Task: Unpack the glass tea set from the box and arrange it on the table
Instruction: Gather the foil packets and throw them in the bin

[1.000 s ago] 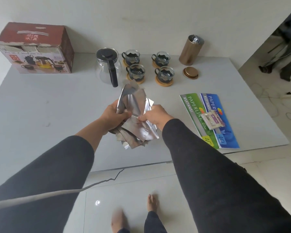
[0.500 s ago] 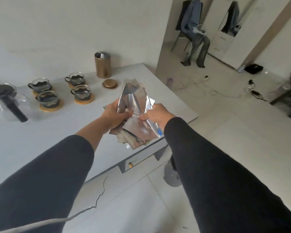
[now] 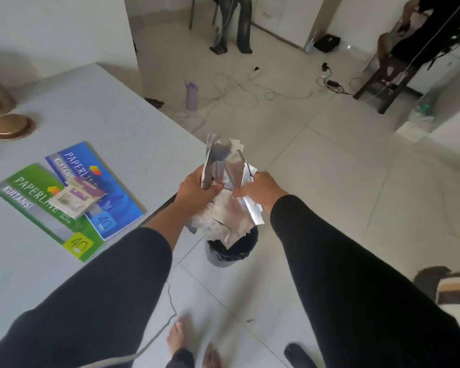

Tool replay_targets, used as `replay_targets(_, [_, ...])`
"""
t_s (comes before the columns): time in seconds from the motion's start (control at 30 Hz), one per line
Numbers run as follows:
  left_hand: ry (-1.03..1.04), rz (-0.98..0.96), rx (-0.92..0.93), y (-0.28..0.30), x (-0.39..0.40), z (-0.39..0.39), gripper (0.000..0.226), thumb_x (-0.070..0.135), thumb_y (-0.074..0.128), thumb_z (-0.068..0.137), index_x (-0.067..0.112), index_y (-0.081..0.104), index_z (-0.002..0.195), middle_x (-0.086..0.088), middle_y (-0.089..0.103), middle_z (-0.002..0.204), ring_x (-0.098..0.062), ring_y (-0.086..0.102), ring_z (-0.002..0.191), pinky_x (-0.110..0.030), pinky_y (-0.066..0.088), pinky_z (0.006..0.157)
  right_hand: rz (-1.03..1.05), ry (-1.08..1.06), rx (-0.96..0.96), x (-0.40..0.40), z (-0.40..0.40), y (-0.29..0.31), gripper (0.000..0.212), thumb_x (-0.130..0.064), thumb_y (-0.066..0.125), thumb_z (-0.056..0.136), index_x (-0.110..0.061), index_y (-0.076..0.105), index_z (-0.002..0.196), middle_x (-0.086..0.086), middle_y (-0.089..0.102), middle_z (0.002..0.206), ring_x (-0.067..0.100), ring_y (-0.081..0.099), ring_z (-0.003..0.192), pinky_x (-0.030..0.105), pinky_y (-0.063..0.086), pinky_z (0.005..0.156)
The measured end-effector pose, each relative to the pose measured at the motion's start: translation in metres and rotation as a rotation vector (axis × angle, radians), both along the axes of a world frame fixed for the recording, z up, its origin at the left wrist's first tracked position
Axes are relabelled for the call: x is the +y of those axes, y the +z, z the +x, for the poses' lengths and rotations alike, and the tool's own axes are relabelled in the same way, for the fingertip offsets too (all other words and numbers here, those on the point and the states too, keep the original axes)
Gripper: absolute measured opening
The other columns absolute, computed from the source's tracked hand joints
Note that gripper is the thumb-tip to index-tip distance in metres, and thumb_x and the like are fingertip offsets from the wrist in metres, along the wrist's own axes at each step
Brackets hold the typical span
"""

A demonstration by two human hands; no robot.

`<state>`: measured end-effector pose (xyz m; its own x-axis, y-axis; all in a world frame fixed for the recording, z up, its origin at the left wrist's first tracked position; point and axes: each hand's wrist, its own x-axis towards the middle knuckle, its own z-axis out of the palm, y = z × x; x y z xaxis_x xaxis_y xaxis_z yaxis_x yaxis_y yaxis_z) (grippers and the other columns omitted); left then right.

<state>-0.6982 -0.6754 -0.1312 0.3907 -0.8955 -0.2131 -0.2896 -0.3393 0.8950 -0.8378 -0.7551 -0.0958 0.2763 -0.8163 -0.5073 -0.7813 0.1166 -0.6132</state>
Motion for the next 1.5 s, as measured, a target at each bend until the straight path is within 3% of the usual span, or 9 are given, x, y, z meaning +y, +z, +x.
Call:
replay_targets(0.27, [-0.100,0.114,0.000,-0.094,-0.086,-0.019,0.014,0.015,0.061,0.088,0.016,0.047,0.088,0.005,0.044,0.060,-0.008,0.048,0.056,-0.011,0.042,0.049,0.072,-0.252,-0.049,-0.063,-0.021,-0.108,0.035,-0.017,0.074,0.077,-0.003,0.053,0.101,-0.001,0.051,0.081,0.021,0.052,0.086,0.022,0.041,0.064])
replay_targets(0.4, [-0.088,0.160,0.076,-0.169,-0.112,-0.029,0.019,0.018,0.062,0.087,0.019,0.061,0.105,-0.005,0.062,0.084,-0.024,0.064,0.083,-0.036,0.057,0.078,0.072,-0.308,-0.062,-0.083,-0.031,-0.191,0.026,-0.012,0.070,0.078,-0.016,0.048,0.065,-0.004,0.050,0.065,0.020,0.051,0.073,0.020,0.037,0.054])
replay_targets(0.67, [0.004,0.271,0.094,-0.338,-0.144,-0.046,0.015,0.017,0.067,0.086,0.028,0.065,0.097,0.003,0.059,0.077,-0.017,0.055,0.075,-0.026,0.045,0.070,0.043,-0.387,-0.034,-0.109,-0.040,-0.367,0.040,-0.013,0.059,0.085,-0.016,0.037,0.051,0.000,0.040,0.053,0.022,0.041,0.061,0.025,0.033,0.058])
replay_targets(0.73, [-0.002,0.321,0.063,-0.373,-0.143,-0.048,0.029,0.017,0.065,0.088,0.025,0.063,0.116,0.003,0.061,0.088,-0.017,0.056,0.082,-0.023,0.043,0.073,0.060,-0.323,0.011,-0.110,-0.045,-0.398,0.031,-0.013,0.056,0.086,-0.017,0.050,0.056,0.004,0.054,0.062,0.024,0.049,0.070,0.024,0.036,0.065])
replay_targets(0.8, [-0.032,0.364,0.008,-0.399,-0.141,-0.048,0.042,0.013,0.064,0.089,0.027,0.056,0.128,0.002,0.060,0.105,-0.018,0.056,0.092,-0.021,0.043,0.072,0.097,-0.264,0.014,-0.111,-0.051,-0.423,0.018,-0.009,0.057,0.084,-0.018,0.070,0.094,0.008,0.067,0.097,0.025,0.057,0.088,0.021,0.040,0.073])
replay_targets(0.93, [-0.254,0.458,-0.201,-0.428,-0.136,-0.050,0.055,0.005,0.061,0.088,0.033,0.050,0.133,0.001,0.033,0.150,-0.025,0.035,0.136,-0.031,0.041,0.105,0.173,-0.239,-0.015,-0.112,-0.062,-0.448,0.062,0.001,0.050,0.084,-0.027,0.045,0.139,0.005,0.046,0.142,0.027,0.047,0.126,0.025,0.039,0.103])
replay_targets(1.17, [-0.271,0.462,-0.211,-0.373,-0.134,-0.064,0.047,0.030,0.054,0.094,0.029,0.042,0.139,0.000,0.037,0.148,-0.024,0.035,0.136,-0.042,0.033,0.113,0.159,-0.342,-0.076,-0.110,-0.064,-0.394,0.053,-0.013,0.053,0.088,-0.019,0.042,0.139,0.005,0.051,0.134,0.020,0.054,0.105,0.023,0.039,0.080])
replay_targets(1.37, [-0.162,0.368,-0.130,-0.235,-0.137,-0.079,0.046,0.040,0.037,0.100,0.025,0.036,0.143,-0.001,0.040,0.148,-0.023,0.038,0.136,-0.036,0.029,0.112,0.065,-0.440,-0.167,-0.110,-0.059,-0.264,0.051,-0.031,0.053,0.089,-0.021,0.043,0.138,0.008,0.047,0.137,0.025,0.051,0.119,0.031,0.040,0.096])
replay_targets(1.5, [-0.085,0.298,-0.101,-0.139,-0.127,-0.077,0.046,0.045,0.033,0.100,0.027,0.039,0.142,0.000,0.038,0.149,-0.022,0.037,0.136,-0.034,0.029,0.111,0.007,-0.388,-0.214,-0.109,-0.050,-0.164,0.051,-0.035,0.052,0.089,-0.020,0.043,0.137,0.006,0.048,0.135,0.016,0.049,0.094,0.027,0.039,0.081])
